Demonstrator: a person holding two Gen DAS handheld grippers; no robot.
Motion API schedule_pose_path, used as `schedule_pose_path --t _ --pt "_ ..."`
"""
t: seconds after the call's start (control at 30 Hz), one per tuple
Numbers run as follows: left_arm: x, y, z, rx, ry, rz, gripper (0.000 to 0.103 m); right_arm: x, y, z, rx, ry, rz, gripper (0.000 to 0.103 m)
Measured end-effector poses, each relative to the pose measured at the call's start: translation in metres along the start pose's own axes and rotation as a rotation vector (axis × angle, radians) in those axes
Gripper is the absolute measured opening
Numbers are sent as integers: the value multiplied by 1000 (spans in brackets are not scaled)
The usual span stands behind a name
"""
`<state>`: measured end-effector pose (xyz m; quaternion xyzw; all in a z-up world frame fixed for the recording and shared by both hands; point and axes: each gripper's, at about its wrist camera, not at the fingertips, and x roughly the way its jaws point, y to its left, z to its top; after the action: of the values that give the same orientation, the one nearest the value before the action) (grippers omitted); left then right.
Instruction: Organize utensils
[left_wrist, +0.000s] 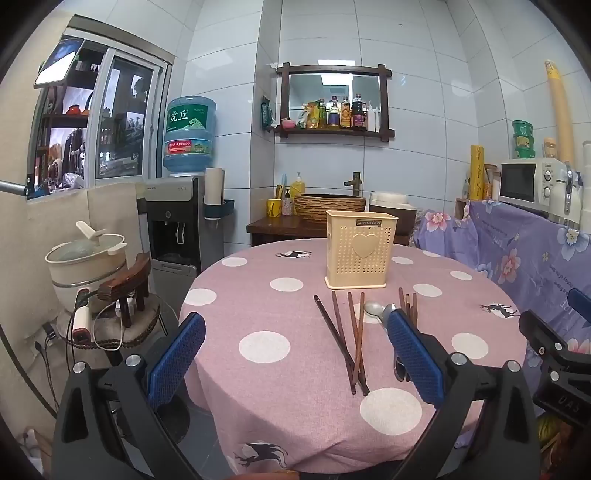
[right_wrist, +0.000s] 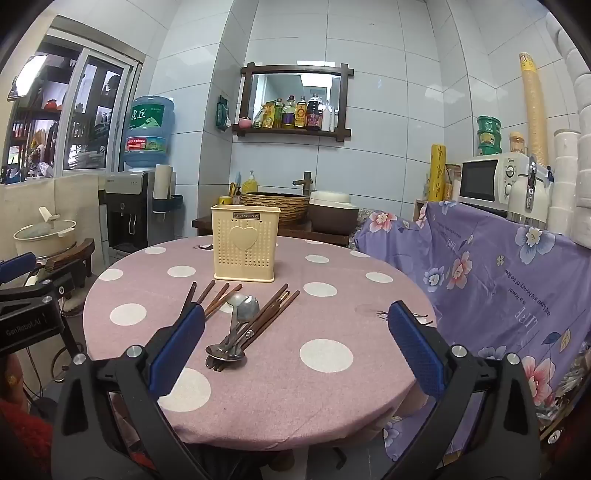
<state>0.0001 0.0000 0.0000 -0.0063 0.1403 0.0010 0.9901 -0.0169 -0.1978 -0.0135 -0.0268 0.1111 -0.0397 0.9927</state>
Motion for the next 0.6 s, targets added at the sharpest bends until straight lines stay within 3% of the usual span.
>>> schedule_pose_path --t 0.6 --pt "4 -1 -5 -3 13 -1 98 1 0 -3 2 4 6 98"
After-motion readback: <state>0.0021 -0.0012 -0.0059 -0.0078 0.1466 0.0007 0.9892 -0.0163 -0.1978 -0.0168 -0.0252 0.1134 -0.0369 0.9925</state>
